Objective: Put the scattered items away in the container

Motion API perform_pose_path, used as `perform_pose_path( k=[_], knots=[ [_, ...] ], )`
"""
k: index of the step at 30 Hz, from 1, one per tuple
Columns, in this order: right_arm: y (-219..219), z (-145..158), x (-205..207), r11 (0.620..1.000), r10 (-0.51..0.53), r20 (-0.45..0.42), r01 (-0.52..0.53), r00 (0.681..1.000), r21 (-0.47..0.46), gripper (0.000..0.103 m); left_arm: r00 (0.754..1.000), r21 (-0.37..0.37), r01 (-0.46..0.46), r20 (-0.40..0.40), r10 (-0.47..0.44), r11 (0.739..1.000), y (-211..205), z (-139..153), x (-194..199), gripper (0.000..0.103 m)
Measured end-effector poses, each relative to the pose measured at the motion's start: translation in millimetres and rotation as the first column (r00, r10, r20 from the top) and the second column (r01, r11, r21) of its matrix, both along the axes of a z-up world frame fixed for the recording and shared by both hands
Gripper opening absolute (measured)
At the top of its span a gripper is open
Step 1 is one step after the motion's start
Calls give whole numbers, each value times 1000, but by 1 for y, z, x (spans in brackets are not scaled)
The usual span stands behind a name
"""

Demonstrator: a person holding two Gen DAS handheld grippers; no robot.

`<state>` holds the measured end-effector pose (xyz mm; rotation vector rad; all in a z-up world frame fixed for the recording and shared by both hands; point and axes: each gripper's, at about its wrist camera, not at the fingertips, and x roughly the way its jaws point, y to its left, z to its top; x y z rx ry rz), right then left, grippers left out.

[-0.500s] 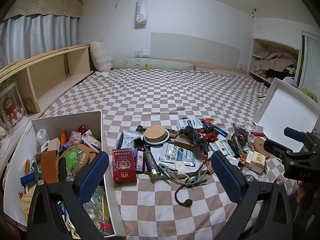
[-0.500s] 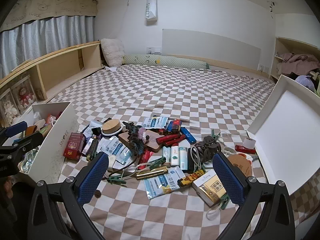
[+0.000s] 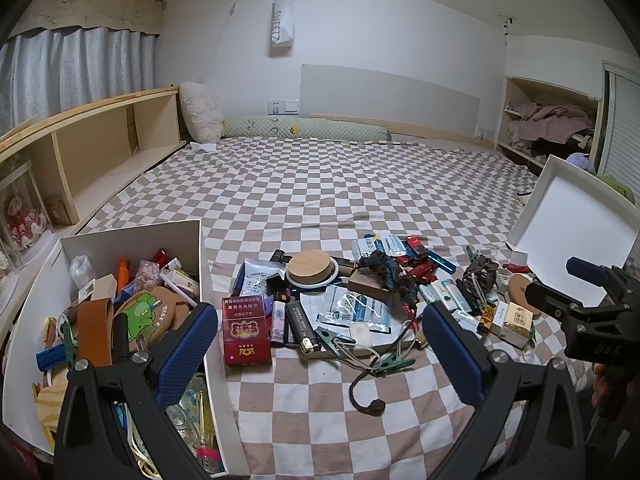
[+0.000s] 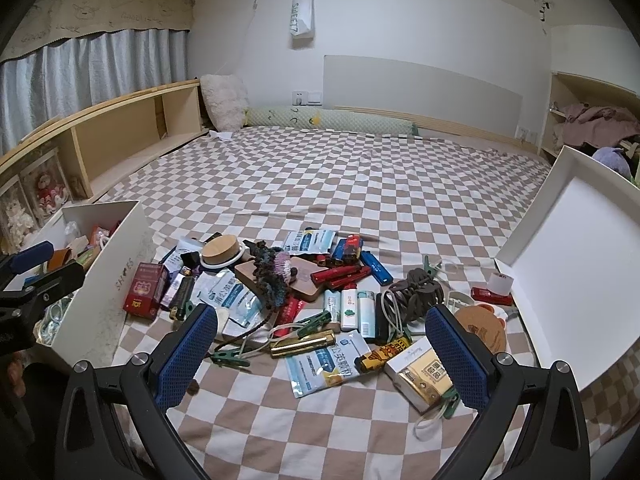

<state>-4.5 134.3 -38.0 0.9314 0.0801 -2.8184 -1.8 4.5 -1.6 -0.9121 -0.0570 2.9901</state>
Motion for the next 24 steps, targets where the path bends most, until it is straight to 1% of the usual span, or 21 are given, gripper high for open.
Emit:
perform_pose_path(
  k=[6,10,13,14,16,18,20,23,24],
  knots=[
    [4,-15,-4,1000,-12,18,12,1000,-2,103,1000,-28,28,3,-28,999,5,-12,-4,103],
    [9,-28,-8,999,-32,20,32,999,-15,103,997,-14,64,41,-63,998,11,-27,-11,103],
    [12,-42,-10,999,-39,34,39,999,-15,103,995,-28,71,69,-69,997,14,-38,-16,103],
    [13,-46,-9,999,-37,24,38,999,-22,103,995,-32,69,74,-67,997,15,-41,-18,103],
    [15,-53,-5,999,-33,-23,32,999,-41,103,996,-44,55,79,-52,997,16,-48,-21,103],
    [15,-59,-4,999,-29,-33,28,999,-31,103,996,-100,36,84,-28,994,21,-57,-24,103],
    [13,-70,-9,1000,-24,7,24,1000,6,103,994,-127,43,110,-29,991,24,-66,-28,103],
    [12,-88,-17,999,-10,80,7,997,39,103,987,-94,59,158,-43,994,22,-81,-34,103],
    [13,-93,-18,999,-8,92,5,996,42,103,984,-85,60,172,-45,995,22,-87,-36,103]
  ],
)
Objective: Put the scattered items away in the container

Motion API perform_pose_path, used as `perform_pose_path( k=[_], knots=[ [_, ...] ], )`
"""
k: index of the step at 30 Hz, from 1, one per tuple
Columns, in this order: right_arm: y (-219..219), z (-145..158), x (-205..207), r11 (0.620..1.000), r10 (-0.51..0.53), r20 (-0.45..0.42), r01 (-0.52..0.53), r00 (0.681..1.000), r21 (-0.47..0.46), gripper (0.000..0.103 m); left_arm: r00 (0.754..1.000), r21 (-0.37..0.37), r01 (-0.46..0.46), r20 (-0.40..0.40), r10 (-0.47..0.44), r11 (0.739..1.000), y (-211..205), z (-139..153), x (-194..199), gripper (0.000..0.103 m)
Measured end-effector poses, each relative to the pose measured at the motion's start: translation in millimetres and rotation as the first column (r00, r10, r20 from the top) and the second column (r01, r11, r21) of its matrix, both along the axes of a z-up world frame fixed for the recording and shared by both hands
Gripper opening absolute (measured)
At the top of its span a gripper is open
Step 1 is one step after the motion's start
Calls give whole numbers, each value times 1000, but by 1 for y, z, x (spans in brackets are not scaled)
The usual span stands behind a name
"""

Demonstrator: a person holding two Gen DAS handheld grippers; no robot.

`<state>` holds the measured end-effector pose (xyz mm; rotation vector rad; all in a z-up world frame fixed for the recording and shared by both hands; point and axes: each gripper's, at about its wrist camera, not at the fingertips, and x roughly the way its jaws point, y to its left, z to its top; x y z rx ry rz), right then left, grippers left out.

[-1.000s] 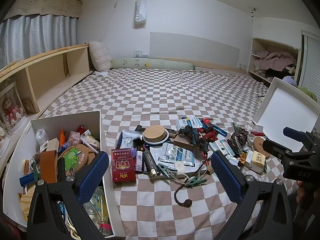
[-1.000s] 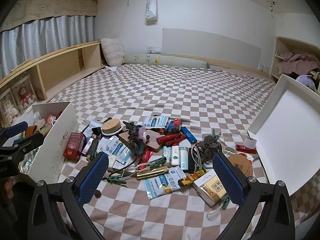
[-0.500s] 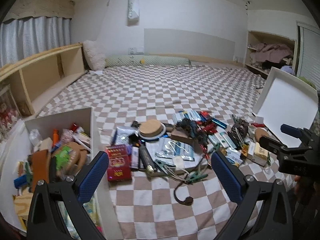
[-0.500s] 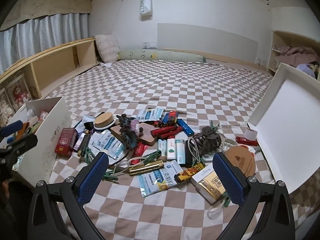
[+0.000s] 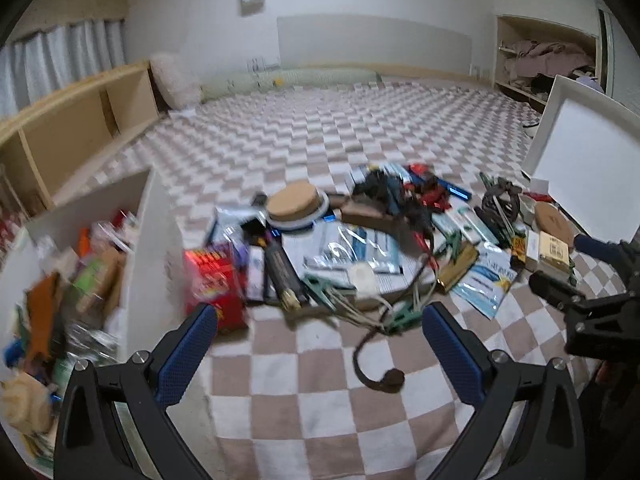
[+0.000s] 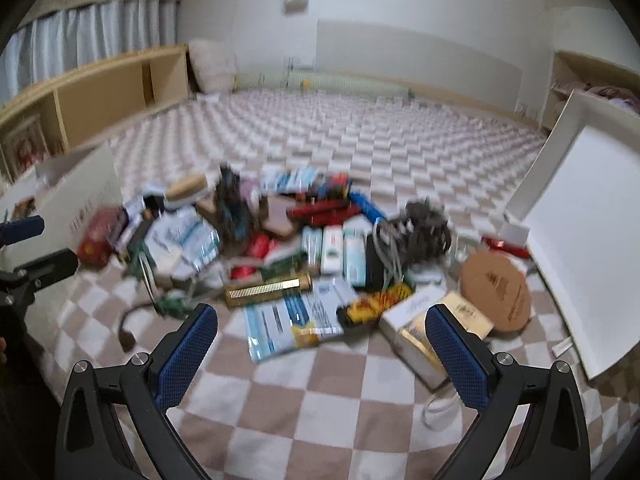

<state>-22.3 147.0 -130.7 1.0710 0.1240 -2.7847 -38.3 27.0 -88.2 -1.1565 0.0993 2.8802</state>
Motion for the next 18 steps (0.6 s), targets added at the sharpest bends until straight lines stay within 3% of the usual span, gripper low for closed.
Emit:
perform_pose_path(
  k=[3,6,10,15,18],
  knots=[
    [1,-17,-5,1000,4,48,-4,999,17,103,1000,-42,15,11,-14,999,10,-11,-3,103],
    [2,-31,-8,1000,8,80,-10,997,29,103,997,17,34,66,-35,999,12,-24,-11,103],
    [12,-41,-16,1000,-6,112,5,994,6,103,996,12,45,74,-45,999,18,-36,-18,103],
    [26,-42,-22,998,23,105,-18,994,-54,103,992,131,35,115,-51,991,14,-48,-31,103],
    [32,-41,-26,998,39,105,-34,994,-43,103,992,156,27,115,-45,987,13,-52,-38,103]
  ],
)
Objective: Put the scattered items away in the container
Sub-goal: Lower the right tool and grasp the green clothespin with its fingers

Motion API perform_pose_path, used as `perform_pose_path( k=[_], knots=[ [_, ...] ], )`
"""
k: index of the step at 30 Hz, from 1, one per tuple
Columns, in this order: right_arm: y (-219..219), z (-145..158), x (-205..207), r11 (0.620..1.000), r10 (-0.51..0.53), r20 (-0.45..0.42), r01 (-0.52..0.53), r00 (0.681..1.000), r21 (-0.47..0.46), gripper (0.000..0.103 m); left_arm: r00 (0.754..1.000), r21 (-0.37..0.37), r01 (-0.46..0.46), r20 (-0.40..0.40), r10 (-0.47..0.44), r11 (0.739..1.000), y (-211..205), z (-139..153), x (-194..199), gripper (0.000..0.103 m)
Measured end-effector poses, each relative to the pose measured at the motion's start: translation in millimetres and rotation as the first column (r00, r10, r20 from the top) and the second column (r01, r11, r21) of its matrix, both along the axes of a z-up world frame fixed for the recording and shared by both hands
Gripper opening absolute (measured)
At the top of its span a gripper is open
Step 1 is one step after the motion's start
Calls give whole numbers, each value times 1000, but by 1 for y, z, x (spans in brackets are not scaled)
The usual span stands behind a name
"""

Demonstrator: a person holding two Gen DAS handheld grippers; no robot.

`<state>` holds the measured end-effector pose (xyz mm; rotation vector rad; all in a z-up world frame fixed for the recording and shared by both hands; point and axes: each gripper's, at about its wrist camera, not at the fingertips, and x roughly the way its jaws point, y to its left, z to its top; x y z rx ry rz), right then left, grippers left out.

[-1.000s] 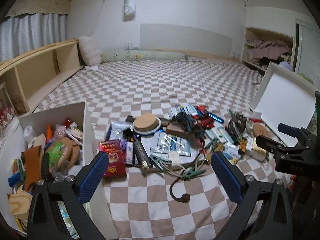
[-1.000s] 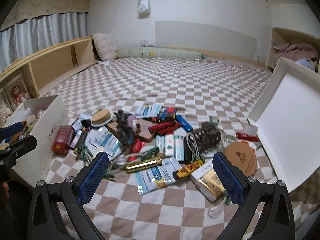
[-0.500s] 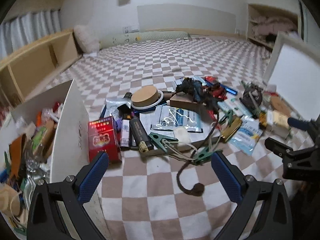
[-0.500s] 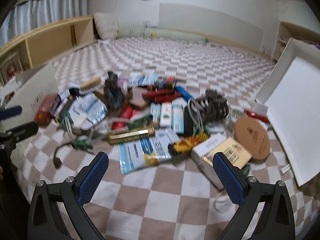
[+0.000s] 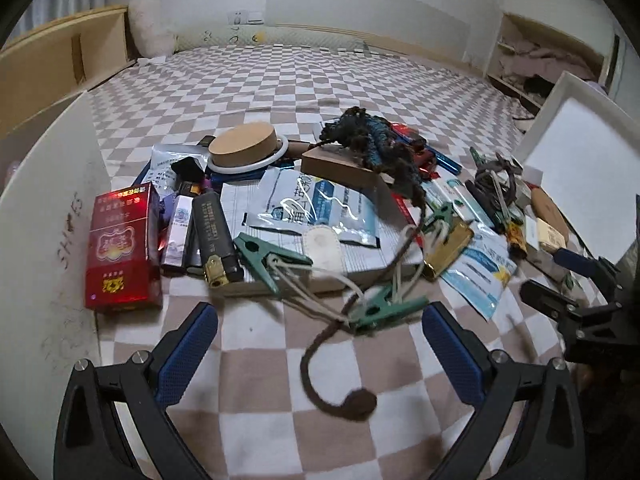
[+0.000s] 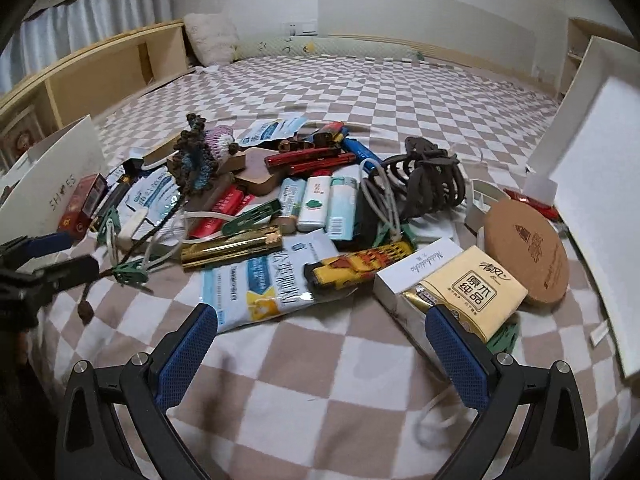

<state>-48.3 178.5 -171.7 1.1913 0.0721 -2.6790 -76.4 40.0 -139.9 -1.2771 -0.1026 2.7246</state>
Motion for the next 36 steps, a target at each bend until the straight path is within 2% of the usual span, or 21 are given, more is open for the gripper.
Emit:
perform_pose_path(
  k=[3,7,11,13,15,16,18,20,23,25,30,36],
  knots=[
    [13,6,1,999,1,9,0,1000,-52,103,1000,13,7,-1,-7,1000,0,-4,-7,103],
    [30,11,6,994,-19,14,21,1000,-107,103,1000,86,-3,29,1,996,-6,-11,-15,100],
    [45,14,11,989,-84,-9,82,996,-120,103,998,104,-33,56,28,994,-12,-20,-20,77],
    [52,18,12,984,-108,-23,104,994,-142,103,998,91,-35,53,30,995,-12,-22,-19,73],
    [58,21,9,983,-125,-33,119,992,-139,103,999,80,-33,39,30,996,-12,-23,-18,64],
    [61,22,8,983,-131,-36,125,991,-134,103,999,77,-35,35,33,996,-13,-23,-17,56],
    [68,22,5,982,-147,-34,142,989,-126,103,999,67,-47,30,45,997,-16,-24,-16,48],
    [75,18,1,976,-168,-14,164,986,-142,103,999,66,-47,29,46,997,-21,-25,-13,29],
    [75,14,3,972,-158,9,157,987,-177,103,998,63,-65,31,63,996,-29,-25,-9,12],
    [66,13,5,975,-128,16,128,992,-181,103,997,71,-72,36,69,995,-33,-25,-5,8],
    [26,11,9,983,-11,23,15,1000,-183,103,998,41,-45,34,43,998,-27,-23,10,7],
    [-24,5,5,973,119,41,-108,992,-206,103,1000,1,-2,21,2,1000,-17,-19,33,7]
  ],
)
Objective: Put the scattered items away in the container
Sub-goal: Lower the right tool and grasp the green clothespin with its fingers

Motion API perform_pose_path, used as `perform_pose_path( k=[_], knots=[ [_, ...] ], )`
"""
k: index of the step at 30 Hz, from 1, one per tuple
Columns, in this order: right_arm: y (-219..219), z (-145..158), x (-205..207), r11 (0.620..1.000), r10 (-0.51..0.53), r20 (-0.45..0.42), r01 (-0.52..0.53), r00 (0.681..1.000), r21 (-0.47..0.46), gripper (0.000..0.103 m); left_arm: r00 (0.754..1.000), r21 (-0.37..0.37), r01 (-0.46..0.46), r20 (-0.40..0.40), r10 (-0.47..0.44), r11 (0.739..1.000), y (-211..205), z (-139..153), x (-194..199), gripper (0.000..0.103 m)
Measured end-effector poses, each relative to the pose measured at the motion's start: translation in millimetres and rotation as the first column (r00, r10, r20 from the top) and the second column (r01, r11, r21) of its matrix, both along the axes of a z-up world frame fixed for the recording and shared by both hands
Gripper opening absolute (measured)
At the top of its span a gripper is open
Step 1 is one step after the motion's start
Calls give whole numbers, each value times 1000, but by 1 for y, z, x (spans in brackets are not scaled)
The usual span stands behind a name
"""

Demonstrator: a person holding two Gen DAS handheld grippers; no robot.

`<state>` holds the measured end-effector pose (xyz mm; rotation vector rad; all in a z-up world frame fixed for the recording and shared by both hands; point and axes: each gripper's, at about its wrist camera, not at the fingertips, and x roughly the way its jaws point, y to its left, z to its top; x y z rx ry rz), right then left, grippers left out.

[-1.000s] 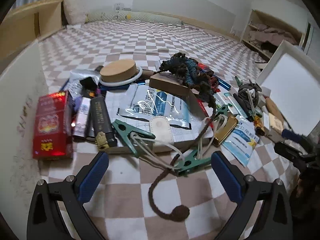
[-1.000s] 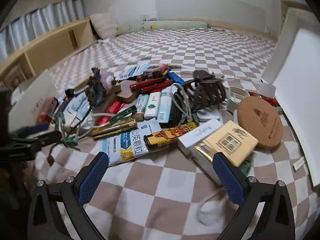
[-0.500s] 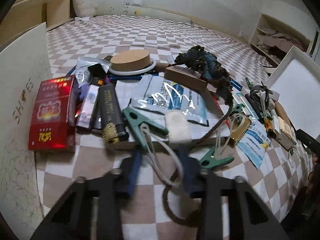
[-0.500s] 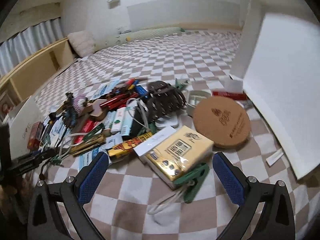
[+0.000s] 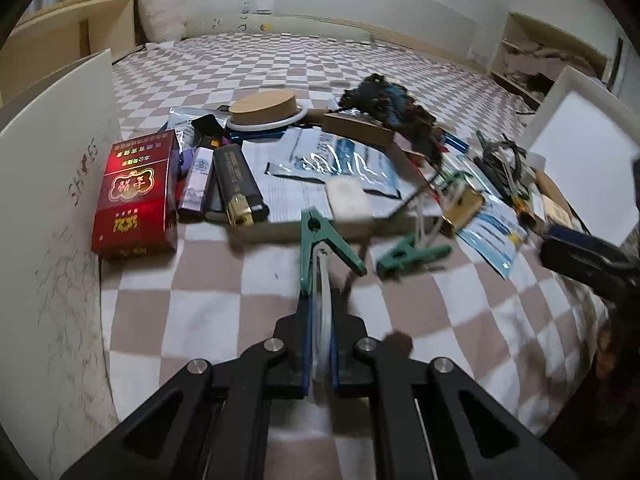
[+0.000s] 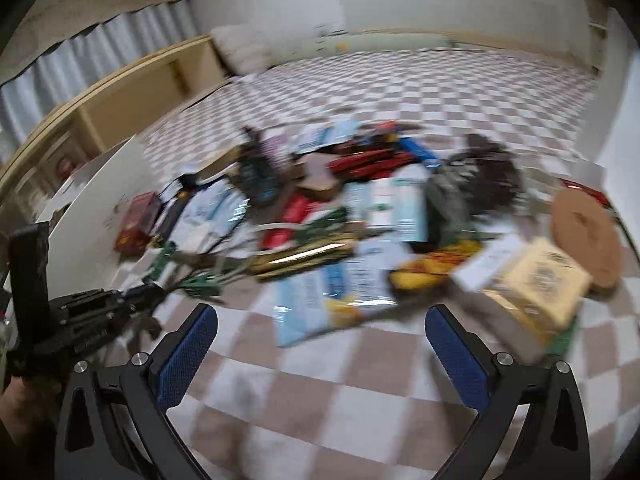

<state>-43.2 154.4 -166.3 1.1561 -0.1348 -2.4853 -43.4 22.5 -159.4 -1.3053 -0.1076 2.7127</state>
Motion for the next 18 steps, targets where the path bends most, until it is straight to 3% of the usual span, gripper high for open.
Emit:
perform_pose_path(
  k=[7,10,18],
  knots=[
    [-48,-5,-12,994,97,44,-95,994,-61,101,1000,-20,23,-9,-23,1000,4,1,24,7],
    [-64,-7,-14,992,113,48,-110,992,-58,79,1000,-6,19,-6,-20,1000,2,1,30,7],
    [-99,-21,-19,988,152,85,-152,985,-7,79,1000,21,13,-10,-13,1000,-3,1,33,7]
  ],
)
